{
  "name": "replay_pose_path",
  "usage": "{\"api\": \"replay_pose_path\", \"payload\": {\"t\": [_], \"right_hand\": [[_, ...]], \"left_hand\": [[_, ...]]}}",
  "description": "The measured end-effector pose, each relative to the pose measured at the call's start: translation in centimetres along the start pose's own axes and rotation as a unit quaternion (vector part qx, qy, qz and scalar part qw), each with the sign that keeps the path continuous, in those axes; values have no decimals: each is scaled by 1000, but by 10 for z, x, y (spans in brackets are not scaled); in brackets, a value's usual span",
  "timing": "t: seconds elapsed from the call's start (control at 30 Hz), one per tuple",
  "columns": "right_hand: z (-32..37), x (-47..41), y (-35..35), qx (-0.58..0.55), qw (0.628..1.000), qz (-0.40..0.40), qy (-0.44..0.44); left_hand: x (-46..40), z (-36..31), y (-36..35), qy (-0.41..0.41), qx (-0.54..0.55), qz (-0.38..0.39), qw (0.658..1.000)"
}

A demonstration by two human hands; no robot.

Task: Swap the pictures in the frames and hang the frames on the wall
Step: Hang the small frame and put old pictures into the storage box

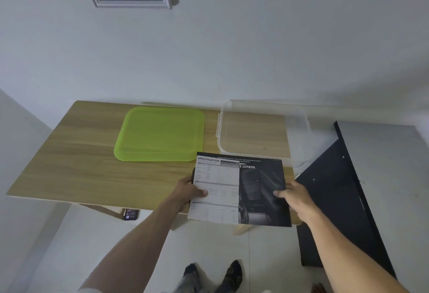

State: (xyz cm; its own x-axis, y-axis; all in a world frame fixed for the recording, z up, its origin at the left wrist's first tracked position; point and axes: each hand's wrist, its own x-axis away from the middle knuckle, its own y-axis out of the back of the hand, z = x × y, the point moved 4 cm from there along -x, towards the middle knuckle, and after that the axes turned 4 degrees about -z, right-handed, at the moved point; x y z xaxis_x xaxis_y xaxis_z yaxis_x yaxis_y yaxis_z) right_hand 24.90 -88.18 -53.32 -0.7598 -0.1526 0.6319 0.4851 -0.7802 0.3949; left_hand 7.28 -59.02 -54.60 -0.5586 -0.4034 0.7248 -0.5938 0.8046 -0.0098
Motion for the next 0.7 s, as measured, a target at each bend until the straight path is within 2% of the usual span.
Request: {"api": "replay_pose_path", "payload": {"t": [0.2,0.37,0.7], "right_hand": [[12,20,13,-32,999,18,3],[20,33,21,-57,998,30,3],[82,32,42,-123,985,-74,101]], "left_hand": [[0,-33,5,-58,-48,48,996],[7,-47,10,-76,-43,81,993],[1,-120,-13,-157,-19,60,986]]}}
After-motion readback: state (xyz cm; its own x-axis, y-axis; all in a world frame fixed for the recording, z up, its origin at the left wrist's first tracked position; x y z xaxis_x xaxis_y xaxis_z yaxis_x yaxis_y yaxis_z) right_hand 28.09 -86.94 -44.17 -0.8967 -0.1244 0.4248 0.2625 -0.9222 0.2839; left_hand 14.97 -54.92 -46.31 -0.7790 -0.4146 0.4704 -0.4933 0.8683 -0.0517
